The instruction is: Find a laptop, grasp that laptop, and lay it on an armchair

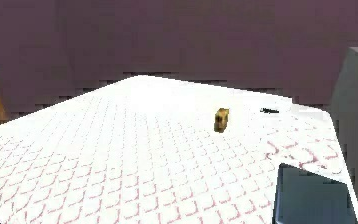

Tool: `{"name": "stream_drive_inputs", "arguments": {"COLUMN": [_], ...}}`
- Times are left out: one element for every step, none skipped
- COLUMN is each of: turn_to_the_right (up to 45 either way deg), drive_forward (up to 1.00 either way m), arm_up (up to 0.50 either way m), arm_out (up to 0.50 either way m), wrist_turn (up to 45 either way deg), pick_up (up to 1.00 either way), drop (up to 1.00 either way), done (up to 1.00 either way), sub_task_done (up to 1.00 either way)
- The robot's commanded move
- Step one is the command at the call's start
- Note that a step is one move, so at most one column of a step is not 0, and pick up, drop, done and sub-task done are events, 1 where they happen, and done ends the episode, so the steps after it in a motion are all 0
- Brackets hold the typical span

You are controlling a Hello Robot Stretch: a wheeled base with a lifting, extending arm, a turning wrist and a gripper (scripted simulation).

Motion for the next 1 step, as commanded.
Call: {"name": "stream_drive_inputs", "arguments": {"turn_to_the_right": [-45.0], "drive_forward": [0.0], "arm_up": [0.0], "arm_out": [0.0], "wrist_turn": [0.0], "pick_up": [0.0], "drop": [0.0], "done": [0.0], "sub_task_done": [0.0]}}
